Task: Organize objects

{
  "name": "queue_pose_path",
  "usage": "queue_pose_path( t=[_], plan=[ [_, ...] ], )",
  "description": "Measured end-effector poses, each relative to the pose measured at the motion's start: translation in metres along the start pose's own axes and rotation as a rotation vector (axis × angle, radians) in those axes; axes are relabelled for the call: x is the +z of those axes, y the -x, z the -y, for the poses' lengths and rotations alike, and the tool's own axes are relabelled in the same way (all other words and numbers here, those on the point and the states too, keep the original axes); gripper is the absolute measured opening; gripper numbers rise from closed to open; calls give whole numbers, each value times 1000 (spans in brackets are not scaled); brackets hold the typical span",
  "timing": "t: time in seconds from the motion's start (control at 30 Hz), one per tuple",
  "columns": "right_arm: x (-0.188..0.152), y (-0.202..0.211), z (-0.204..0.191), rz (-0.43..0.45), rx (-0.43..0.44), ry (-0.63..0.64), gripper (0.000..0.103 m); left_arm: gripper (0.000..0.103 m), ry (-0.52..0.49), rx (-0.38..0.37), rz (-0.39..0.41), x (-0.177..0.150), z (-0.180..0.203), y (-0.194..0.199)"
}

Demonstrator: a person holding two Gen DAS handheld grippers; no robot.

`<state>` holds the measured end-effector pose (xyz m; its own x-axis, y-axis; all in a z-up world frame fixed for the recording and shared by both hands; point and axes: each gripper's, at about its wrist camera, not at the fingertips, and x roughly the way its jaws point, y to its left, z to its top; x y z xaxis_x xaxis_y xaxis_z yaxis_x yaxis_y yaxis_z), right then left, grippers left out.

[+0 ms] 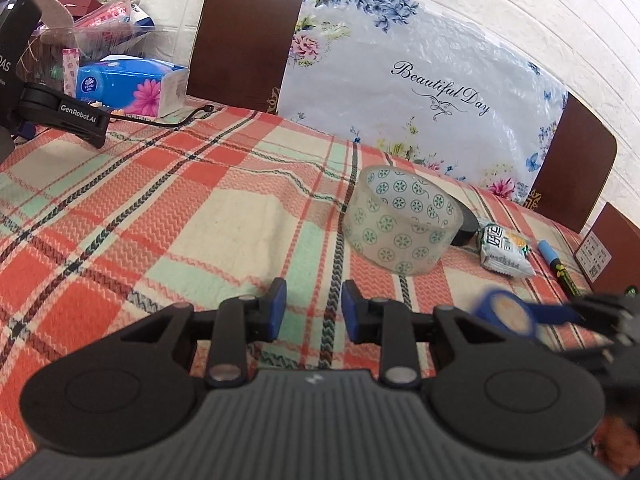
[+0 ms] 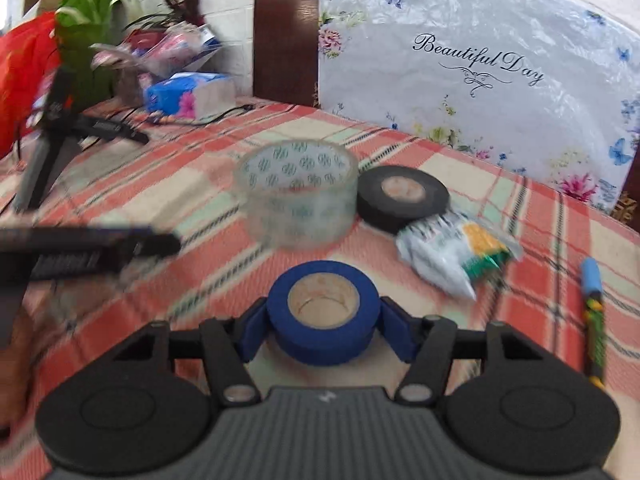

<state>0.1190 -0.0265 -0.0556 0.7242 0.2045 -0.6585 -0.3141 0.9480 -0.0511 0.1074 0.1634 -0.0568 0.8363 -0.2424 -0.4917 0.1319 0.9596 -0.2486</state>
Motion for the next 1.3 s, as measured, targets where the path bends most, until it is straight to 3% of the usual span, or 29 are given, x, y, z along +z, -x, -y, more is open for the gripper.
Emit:
queue_pose_path(
  t=[0.1, 0.23, 0.27, 0.37, 0.5, 0.6, 0.7, 0.9, 0.97, 1.0, 1.1, 1.3],
  plan=[
    [-38, 46, 21, 4, -33, -14, 59, 35, -35, 19, -7, 0, 5, 0],
    [-92, 109, 68, 1, -207, -123, 59, 42, -158, 73, -44, -1, 31, 1],
    [-103, 121, 79, 2, -229, -161, 59, 42, -160, 50, -67, 0, 40, 2],
    [-127, 148, 98, 11, -267, -234, 77, 42, -130, -178, -145, 5, 86, 12],
    [-143, 160, 101, 37, -266, -252, 72, 42, -330, -379, -237, -1, 184, 29],
    [-141, 163, 99, 60, -260, -218, 71, 42, -416, -445, -329, -12, 234, 31],
    [-141, 162, 95, 68, -265, -190, 70, 42, -474, -439, -393, -25, 265, 26],
    [-138, 155, 99, 67, -228, -206, 67, 41, -514, -373, -478, -48, 284, 10],
    [-134, 149, 101, 56, -202, -205, 66, 34, -500, -364, -483, -51, 283, 7],
    [-132, 147, 101, 54, -184, -201, 59, 26, -472, -379, -502, -51, 282, 5],
    [-130, 150, 98, 76, -196, -189, 59, 21, -466, -373, -488, -37, 289, 11],
    [-99, 195, 119, 314, -369, -179, 59, 21, -517, -495, -266, 33, 348, 35]
  ],
)
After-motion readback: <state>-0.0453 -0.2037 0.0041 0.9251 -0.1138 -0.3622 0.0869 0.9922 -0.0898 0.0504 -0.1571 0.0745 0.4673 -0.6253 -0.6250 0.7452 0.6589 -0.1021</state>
